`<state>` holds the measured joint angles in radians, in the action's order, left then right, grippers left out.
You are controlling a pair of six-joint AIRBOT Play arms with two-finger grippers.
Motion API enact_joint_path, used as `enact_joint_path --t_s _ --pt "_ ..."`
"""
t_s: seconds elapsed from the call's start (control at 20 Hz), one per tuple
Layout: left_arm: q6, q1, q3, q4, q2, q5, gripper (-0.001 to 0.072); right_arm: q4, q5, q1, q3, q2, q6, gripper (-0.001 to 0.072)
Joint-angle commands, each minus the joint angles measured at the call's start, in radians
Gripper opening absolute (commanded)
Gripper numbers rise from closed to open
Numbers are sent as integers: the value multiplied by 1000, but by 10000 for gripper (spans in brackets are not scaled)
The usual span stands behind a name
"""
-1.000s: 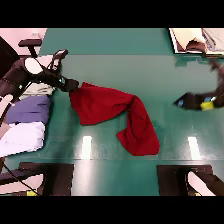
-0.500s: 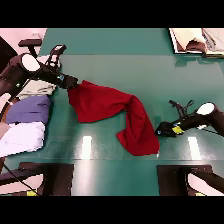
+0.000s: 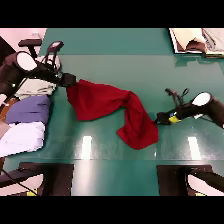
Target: Fold the shirts.
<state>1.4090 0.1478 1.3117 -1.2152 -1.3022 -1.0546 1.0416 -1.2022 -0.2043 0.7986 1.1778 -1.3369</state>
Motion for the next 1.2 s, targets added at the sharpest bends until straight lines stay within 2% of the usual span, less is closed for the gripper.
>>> enact_joint_path --t_s 0.0,0.3,0.55,0.7,0.9,1.05,1.15 --pt "5 -1 52 -17 82 13 27 82 -35 58 146 -123 -10 14" --pt "5 -1 406 -16 283 -11 27 113 -65 202 533 -385 -9 14" --pt "5 -1 653 -14 406 -26 27 113 -81 290 775 -476 -9 14" --pt "5 -1 758 -13 422 -53 26 113 -154 345 905 -453 -9 14" --pt "27 -1 775 -9 407 -101 26 107 -319 369 1079 -340 -18 14" --pt "28 -1 671 -39 340 -128 26 105 -427 355 1109 -219 -119 14" --pt "34 -1 557 -43 249 -183 27 112 -455 303 1033 -135 -156 14"
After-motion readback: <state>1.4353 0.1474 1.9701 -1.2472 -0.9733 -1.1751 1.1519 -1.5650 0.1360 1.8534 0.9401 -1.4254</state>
